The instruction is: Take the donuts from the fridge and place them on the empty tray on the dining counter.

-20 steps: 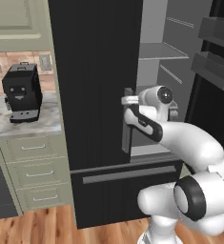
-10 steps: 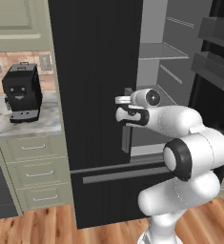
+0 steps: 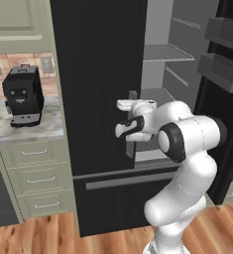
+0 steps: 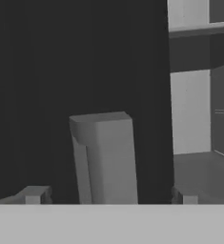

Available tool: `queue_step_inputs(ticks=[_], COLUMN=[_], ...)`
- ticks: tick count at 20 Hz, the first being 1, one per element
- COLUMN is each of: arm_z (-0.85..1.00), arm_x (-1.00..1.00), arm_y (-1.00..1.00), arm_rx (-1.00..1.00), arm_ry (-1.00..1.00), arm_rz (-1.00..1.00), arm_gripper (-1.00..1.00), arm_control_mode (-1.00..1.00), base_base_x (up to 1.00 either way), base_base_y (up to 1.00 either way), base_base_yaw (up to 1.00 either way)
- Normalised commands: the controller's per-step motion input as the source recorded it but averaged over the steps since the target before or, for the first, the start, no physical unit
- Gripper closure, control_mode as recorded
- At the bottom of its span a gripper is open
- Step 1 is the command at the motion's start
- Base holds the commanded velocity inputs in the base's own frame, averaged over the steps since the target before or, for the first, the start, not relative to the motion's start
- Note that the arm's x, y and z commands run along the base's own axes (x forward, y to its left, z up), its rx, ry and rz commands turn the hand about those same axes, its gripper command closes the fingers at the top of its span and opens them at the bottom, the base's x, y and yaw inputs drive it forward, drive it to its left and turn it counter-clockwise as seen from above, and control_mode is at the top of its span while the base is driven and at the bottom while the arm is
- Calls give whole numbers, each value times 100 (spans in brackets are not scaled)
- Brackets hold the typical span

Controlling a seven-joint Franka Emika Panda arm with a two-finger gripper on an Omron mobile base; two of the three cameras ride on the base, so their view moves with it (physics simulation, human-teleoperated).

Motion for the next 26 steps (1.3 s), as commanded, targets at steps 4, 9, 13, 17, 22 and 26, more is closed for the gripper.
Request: queue_step_inputs(ticks=[4,9,13,17,22,26], arm_z=[-7,0,0,1,0,5], arm_x=[100,100,100,-18,-95,-100], arm_y=[0,11,44,94,100,100], arm_rx=[0,2,4,12,0,0], arm_ry=[1,19,24,21,1,8], arm_rz=[0,0,3,25,28,22], arm_gripper=[-100,100,100,100,100,100], arm_control_mode=[-100,-100,-100,-100,-100,-100], base_base_x=[0,0,0,0,0,0], base_base_y=[0,0,0,0,0,0], base_base_yaw=[0,0,0,0,0,0])
